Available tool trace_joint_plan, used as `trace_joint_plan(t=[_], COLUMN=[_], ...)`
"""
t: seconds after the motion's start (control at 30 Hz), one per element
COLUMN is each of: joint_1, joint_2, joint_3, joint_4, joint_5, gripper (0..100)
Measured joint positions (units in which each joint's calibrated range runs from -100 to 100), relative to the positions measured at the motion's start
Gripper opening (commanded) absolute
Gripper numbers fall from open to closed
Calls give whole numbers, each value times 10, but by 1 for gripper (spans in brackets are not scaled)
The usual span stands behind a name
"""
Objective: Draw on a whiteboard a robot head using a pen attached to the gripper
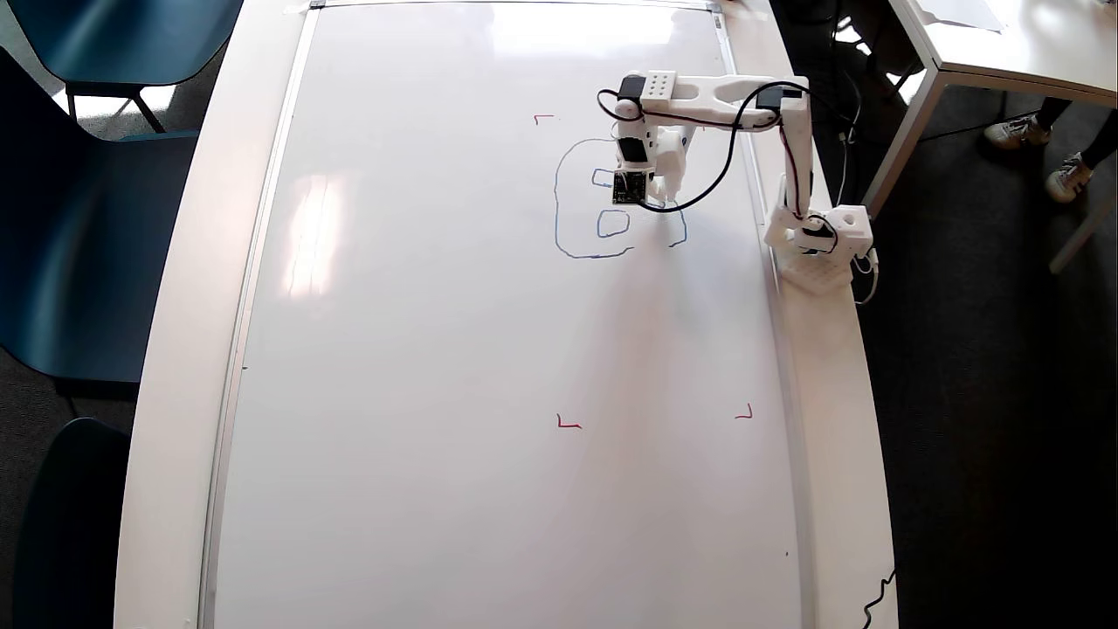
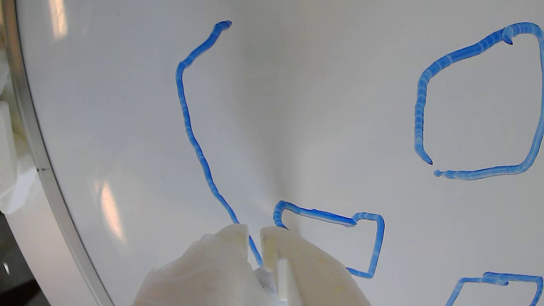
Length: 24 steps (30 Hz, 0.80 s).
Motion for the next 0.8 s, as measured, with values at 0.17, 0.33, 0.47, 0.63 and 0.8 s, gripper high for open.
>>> trace_joint_plan(t=[0.17, 0.33, 0.47, 0.63, 0.8], joint_1=[0, 7, 7, 7, 6], joint_2=[0, 25, 31, 31, 8], joint_3=[-5, -48, -60, -66, -72], joint_4=[0, 20, 25, 25, 24], joint_5=[0, 0, 0, 0, -5], gripper=[1, 1, 1, 1, 1])
